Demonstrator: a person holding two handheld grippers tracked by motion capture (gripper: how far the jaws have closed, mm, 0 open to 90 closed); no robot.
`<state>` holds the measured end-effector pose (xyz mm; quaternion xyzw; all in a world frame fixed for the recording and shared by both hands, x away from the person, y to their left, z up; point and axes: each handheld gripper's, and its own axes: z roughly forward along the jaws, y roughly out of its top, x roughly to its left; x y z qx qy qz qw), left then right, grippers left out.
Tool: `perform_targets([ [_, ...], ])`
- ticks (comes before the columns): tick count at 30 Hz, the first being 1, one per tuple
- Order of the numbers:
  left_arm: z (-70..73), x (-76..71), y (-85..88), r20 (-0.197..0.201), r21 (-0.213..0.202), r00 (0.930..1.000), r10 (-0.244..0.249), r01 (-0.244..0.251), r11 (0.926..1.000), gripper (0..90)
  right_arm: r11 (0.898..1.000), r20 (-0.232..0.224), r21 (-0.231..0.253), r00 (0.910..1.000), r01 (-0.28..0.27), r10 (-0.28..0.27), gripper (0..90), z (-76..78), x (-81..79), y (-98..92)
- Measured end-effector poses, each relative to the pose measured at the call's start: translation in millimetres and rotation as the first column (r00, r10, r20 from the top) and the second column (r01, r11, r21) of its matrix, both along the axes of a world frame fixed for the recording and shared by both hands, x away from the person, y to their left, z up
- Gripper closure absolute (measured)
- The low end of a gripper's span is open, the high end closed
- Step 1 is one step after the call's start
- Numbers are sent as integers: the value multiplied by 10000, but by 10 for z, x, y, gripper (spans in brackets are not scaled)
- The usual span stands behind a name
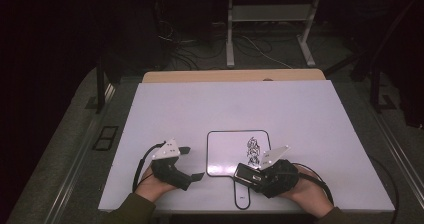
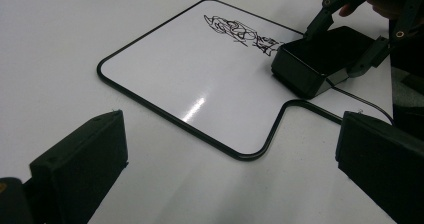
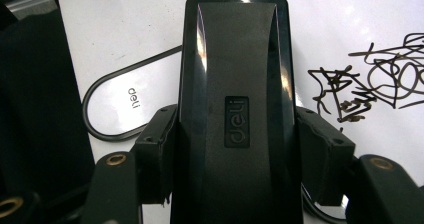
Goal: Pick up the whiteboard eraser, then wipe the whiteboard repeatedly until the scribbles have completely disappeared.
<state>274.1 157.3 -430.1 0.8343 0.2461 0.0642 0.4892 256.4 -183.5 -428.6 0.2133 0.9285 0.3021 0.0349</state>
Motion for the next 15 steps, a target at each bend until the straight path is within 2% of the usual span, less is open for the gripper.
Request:
perform_targets([
  [1, 0, 0, -1, 9, 30, 10000, -19, 19, 10000, 0, 9999, -102, 111, 9999, 30, -29, 387, 7, -9, 0],
  [4, -3, -1, -5, 0, 30, 10000, -31, 31, 10000, 0, 10000, 81, 72, 10000, -29, 29, 387, 20, 3, -22],
  [6, -5, -4, -6, -18, 27, 10000, -17, 17, 10000, 0, 9996, -52, 252, 10000, 84, -83, 387, 39, -4, -26],
  [15, -9, 3, -4, -8, 36, 10000, -30, 30, 10000, 0, 9987, 46, 465, 9997, 229, -232, 388, 116, 56, -84],
])
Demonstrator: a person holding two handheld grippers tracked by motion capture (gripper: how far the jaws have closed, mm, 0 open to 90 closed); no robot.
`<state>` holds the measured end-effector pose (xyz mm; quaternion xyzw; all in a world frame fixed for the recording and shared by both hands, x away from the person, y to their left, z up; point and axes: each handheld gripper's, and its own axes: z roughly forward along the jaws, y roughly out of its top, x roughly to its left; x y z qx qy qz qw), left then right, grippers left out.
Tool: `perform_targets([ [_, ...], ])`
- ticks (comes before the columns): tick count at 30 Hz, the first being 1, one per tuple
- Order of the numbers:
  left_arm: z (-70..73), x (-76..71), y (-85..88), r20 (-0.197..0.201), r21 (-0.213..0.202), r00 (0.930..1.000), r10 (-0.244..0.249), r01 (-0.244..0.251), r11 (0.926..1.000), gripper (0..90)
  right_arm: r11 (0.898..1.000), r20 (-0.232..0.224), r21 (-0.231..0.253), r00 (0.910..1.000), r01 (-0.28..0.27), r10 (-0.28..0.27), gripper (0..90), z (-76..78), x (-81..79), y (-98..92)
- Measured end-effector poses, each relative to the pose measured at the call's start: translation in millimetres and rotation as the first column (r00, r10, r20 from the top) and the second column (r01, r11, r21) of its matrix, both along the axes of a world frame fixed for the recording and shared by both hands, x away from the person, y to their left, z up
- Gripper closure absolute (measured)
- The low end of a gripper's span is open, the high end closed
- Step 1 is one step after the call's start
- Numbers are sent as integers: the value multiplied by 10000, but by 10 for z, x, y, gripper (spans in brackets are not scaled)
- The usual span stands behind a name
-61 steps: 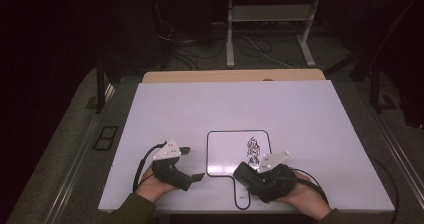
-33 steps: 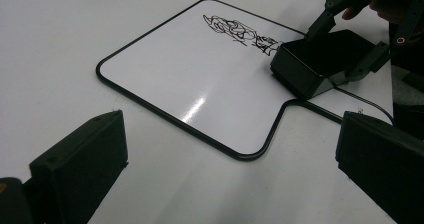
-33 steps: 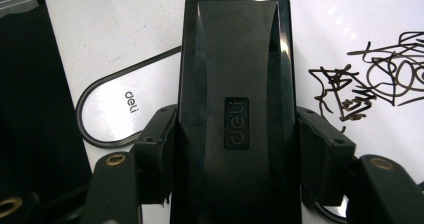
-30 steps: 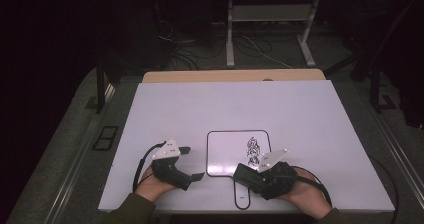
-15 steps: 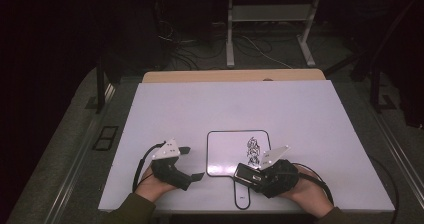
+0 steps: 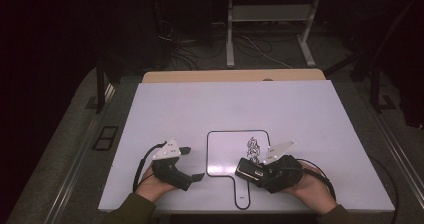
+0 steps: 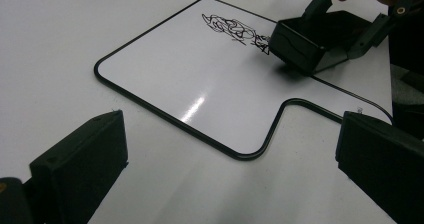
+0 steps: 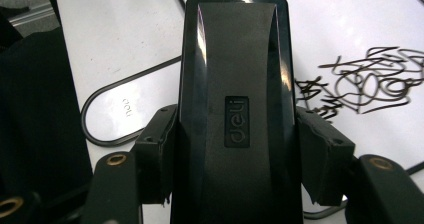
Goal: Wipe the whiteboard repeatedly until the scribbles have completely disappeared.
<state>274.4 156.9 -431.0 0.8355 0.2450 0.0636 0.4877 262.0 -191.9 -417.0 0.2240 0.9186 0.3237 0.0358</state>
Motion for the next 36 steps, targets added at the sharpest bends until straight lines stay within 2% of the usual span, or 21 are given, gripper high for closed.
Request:
perform_targets([
  [3, -3, 8, 9, 34, -21, 10000, -16, 16, 10000, 0, 10000, 113, 20, 9999, 17, -17, 387, 28, 39, -21],
  [4, -2, 7, 12, 25, -41, 10000, 17, -17, 10000, 0, 9999, -14, 102, 10000, 84, -84, 388, 41, 42, -16],
  [9, 4, -4, 15, 20, -107, 10000, 78, -78, 9999, 0, 9994, -60, 244, 9996, 261, -259, 388, 60, 95, -35],
  [15, 15, -6, 15, 89, -106, 9999, 124, -123, 9999, 0, 9995, 14, 181, 9996, 268, -268, 387, 83, 139, -68],
  [19, 9, 1, 13, 62, -122, 9999, 139, -138, 9998, 0, 9986, -1, 244, 9989, 466, -466, 387, 116, 188, -89],
  [25, 7, -1, 10, 63, -126, 9999, 126, -126, 9998, 0, 9970, 124, 133, 9970, 760, -762, 388, 127, 339, -109],
  [36, 6, 1, 9, 62, -149, 9999, 116, -115, 9998, 0, 9900, 361, -369, 9902, 1361, -1347, 388, 105, 644, -96],
])
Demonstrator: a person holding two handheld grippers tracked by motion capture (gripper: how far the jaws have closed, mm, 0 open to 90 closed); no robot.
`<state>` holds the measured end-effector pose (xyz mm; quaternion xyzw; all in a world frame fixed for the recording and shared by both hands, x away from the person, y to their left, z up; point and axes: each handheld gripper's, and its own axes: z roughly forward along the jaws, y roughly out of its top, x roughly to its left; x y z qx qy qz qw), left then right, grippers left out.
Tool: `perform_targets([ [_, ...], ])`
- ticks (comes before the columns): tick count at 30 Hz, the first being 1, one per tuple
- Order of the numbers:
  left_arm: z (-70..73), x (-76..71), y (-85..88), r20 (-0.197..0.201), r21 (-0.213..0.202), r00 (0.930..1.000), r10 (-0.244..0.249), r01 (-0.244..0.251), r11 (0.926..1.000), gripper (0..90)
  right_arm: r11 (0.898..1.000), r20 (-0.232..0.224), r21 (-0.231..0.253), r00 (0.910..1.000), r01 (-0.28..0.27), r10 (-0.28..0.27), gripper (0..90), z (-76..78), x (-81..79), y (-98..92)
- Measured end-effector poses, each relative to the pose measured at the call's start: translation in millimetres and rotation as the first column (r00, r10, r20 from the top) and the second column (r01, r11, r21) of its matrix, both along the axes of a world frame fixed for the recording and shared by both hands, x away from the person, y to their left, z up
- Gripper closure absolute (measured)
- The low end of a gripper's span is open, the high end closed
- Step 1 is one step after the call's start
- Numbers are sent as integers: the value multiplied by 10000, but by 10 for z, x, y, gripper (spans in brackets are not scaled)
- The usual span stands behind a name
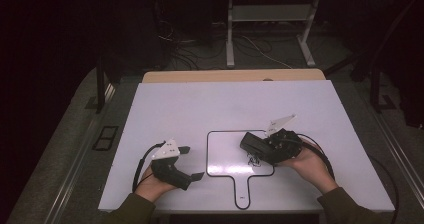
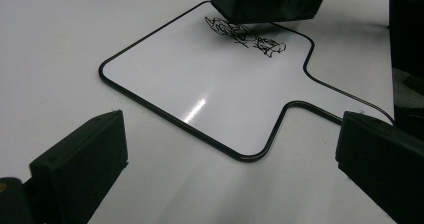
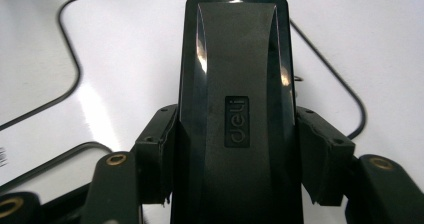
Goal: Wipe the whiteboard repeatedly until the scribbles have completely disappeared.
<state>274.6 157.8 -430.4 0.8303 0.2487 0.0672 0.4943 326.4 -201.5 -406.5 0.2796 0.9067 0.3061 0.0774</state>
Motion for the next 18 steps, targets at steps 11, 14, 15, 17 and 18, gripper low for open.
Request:
perform_targets([
  [11, -5, 5, 3, -14, 13, 10000, -9, 9, 10000, 0, 9995, 35, -249, 9998, 207, -207, 388, -38, 257, 30],
  [14, -3, 6, 4, -10, 36, 10000, -16, 16, 10000, 0, 9994, -22, -138, 9995, 314, -314, 387, -56, 323, 31],
  [15, -3, 6, 4, 6, 51, 10000, -14, 14, 10000, 0, 9995, 16, -180, 9997, 258, -258, 387, -60, 346, 30],
  [17, -7, 10, 3, 41, 60, 10000, -36, 36, 10000, 0, 9992, 28, -188, 9994, 346, -346, 387, -53, 379, 38],
  [18, -8, 14, 2, 59, 73, 10000, -34, 34, 10000, 0, 9993, 71, -166, 9994, 343, -341, 387, -51, 401, 41],
])
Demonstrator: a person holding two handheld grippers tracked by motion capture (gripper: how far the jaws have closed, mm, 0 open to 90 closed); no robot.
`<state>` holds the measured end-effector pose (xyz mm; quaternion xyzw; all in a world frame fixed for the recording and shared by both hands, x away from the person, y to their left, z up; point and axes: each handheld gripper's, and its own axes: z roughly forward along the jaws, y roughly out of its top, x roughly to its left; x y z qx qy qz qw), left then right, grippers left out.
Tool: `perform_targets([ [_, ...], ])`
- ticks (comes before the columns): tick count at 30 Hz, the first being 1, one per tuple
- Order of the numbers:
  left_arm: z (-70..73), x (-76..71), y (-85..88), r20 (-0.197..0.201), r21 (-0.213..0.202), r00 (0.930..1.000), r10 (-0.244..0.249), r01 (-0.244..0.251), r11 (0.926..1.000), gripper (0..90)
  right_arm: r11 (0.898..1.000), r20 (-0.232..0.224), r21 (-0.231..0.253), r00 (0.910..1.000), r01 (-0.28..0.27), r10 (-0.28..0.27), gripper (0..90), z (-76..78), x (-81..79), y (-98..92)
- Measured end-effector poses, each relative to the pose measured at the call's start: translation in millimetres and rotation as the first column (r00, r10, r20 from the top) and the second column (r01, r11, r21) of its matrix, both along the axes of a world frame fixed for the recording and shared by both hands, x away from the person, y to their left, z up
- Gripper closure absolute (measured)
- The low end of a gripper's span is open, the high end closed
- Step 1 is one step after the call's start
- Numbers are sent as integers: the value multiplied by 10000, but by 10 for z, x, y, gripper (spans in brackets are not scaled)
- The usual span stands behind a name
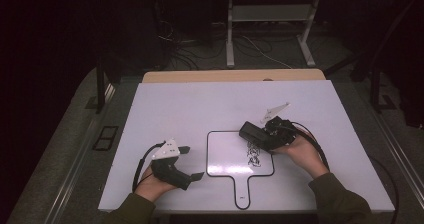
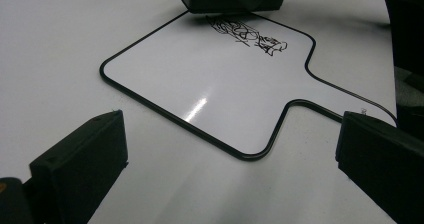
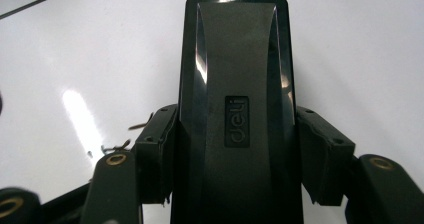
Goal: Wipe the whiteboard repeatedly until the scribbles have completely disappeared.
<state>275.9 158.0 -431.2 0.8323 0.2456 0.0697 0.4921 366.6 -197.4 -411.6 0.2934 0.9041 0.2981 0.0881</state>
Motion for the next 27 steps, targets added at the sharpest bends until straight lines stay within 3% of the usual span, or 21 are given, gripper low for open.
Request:
perform_targets([
  [10, 1, 7, 8, 3, 5, 10000, -30, 30, 10000, 0, 9999, -264, -130, 9996, 35, -39, 387, -98, 150, 67],
  [18, 5, 5, 11, -6, 42, 10000, -56, 56, 10000, 0, 9992, -414, -393, 9991, -117, 101, 387, -162, 157, 99],
  [27, 2, 3, 7, -9, 42, 10000, -55, 56, 10000, 0, 9994, -478, -329, 9988, -76, 60, 387, -165, 153, 104],
])
